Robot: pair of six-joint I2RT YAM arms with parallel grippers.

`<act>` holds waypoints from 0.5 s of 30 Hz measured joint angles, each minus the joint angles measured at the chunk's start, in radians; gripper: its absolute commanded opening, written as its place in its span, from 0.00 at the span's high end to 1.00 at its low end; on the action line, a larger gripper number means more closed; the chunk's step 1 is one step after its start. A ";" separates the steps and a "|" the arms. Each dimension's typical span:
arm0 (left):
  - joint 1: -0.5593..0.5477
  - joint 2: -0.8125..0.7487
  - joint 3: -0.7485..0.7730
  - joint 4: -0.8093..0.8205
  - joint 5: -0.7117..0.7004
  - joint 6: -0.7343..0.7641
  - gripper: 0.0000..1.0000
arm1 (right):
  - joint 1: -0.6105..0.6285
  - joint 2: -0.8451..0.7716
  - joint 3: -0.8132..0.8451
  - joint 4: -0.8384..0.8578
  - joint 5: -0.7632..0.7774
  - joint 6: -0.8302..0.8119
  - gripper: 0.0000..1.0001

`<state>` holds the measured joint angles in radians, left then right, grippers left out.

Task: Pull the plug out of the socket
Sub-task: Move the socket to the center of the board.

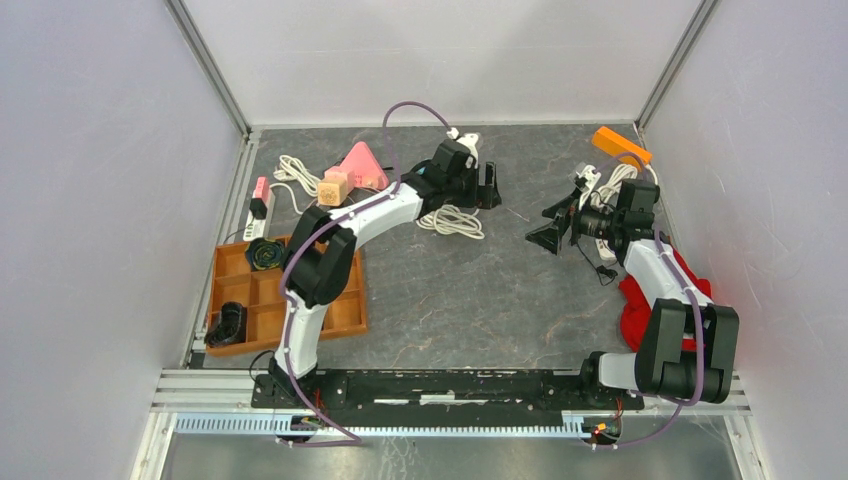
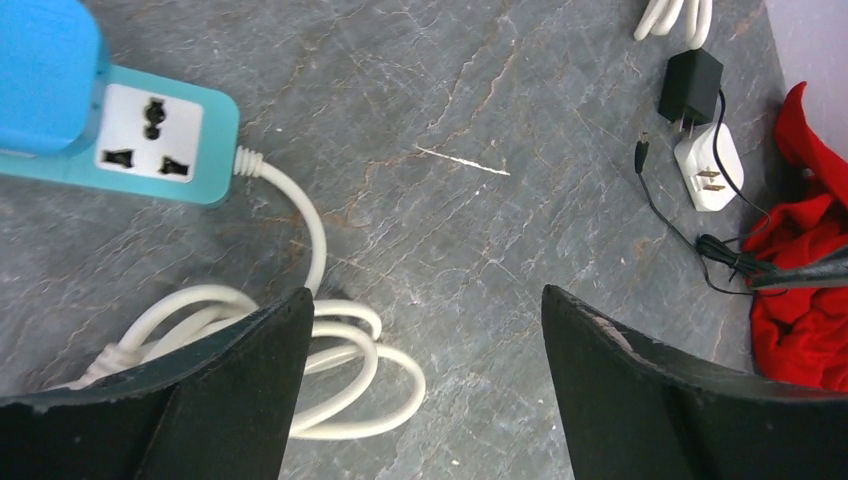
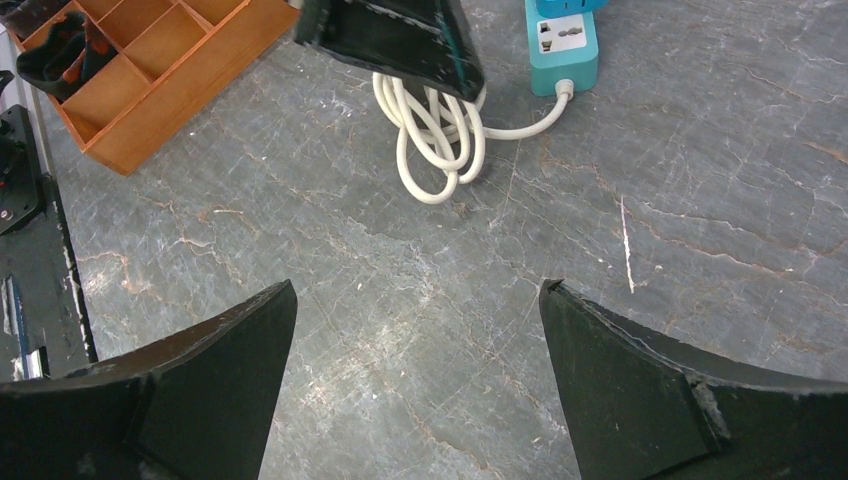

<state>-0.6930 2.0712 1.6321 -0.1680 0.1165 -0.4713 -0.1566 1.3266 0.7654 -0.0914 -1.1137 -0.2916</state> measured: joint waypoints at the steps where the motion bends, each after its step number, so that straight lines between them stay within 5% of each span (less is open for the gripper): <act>1: -0.005 0.019 0.024 -0.009 0.001 0.000 0.14 | 0.000 0.000 0.001 -0.005 0.001 -0.003 0.02; 15: -0.011 0.240 0.245 -0.126 -0.034 -0.002 0.32 | 0.000 0.000 0.007 -0.039 0.017 -0.033 0.02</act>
<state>-0.7040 2.3108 1.8774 -0.2943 0.0826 -0.4736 -0.1570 1.3266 0.7723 -0.1299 -1.0969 -0.3244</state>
